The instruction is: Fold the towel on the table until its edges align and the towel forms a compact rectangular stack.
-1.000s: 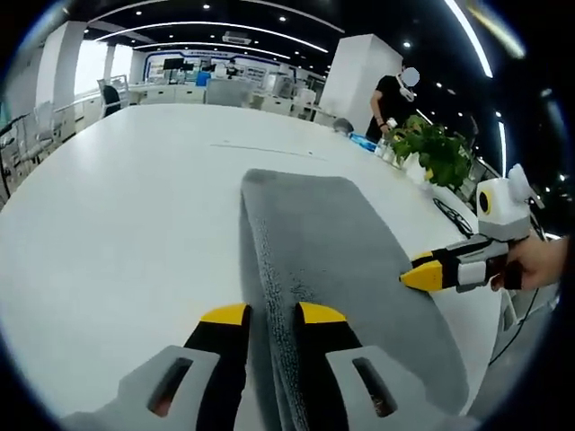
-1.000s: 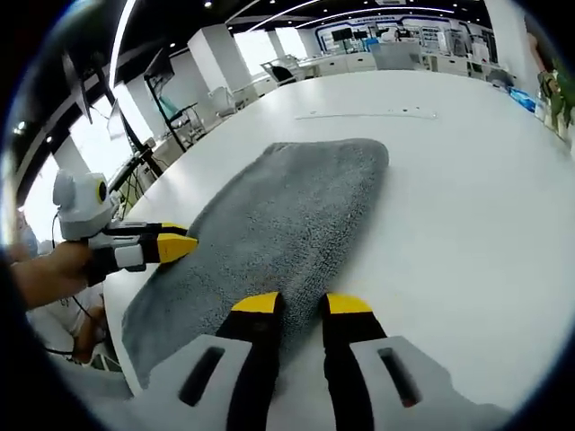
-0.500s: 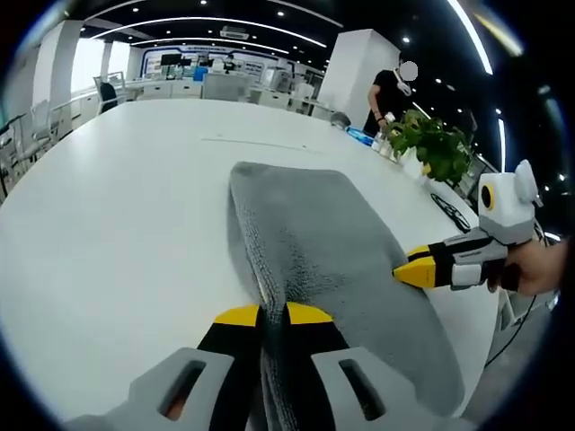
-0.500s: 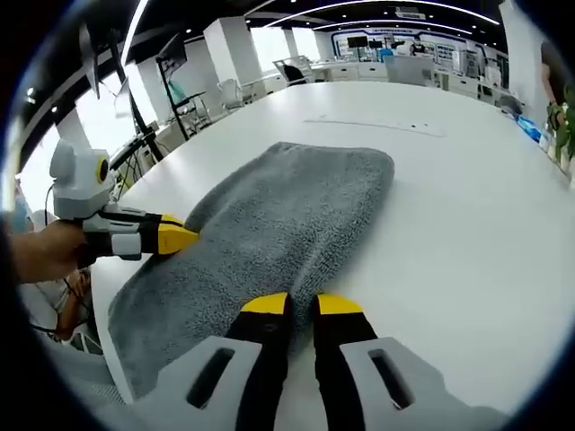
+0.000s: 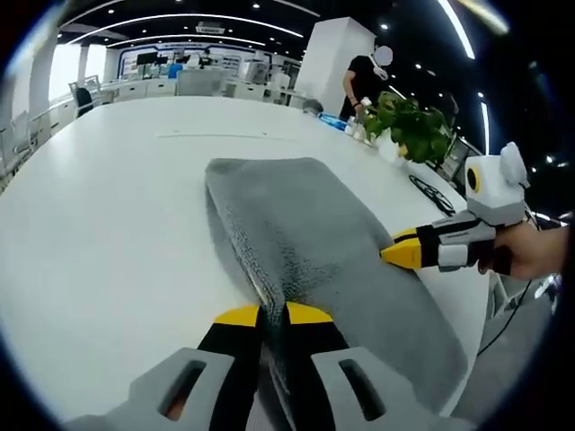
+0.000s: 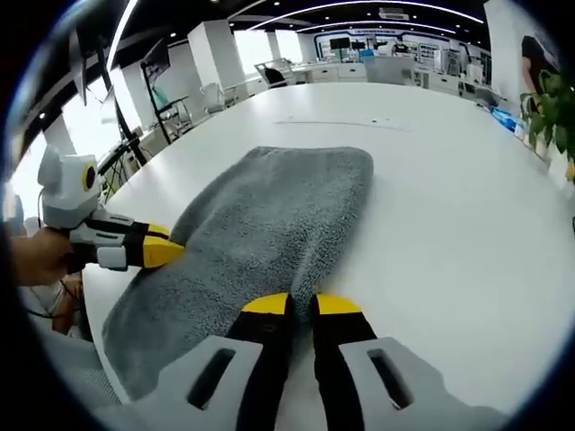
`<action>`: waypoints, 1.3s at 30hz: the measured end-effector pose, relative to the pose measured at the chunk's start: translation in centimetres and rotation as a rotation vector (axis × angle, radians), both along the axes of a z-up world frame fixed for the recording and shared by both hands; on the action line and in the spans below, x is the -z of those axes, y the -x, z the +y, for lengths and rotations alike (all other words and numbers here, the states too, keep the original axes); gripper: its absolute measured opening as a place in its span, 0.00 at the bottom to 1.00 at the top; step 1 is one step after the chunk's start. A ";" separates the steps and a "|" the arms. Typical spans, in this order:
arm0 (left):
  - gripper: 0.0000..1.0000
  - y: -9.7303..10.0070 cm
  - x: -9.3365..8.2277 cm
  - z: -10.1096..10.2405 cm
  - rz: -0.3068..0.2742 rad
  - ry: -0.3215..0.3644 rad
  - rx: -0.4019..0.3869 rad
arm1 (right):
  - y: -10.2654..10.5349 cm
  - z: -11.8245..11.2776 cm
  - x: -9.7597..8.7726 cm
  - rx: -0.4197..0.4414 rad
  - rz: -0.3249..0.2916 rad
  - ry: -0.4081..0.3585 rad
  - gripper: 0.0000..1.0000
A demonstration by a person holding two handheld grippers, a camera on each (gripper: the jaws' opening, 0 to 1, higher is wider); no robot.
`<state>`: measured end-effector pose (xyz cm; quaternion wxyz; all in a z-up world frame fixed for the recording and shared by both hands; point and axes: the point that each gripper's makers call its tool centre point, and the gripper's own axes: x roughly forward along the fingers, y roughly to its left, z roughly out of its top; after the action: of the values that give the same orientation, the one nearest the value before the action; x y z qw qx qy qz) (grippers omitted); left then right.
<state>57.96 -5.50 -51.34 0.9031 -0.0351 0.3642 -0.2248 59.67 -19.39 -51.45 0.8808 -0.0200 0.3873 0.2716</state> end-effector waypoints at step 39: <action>0.19 0.5 -0.6 -3.4 0.100 0.045 -0.002 | 0.6 -5.3 -1.4 0.035 -0.056 0.082 0.11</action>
<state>57.45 -8.89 -50.71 0.8829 -0.0671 0.4038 -0.2299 59.06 -24.71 -50.08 0.8944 -0.0567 0.3734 0.2394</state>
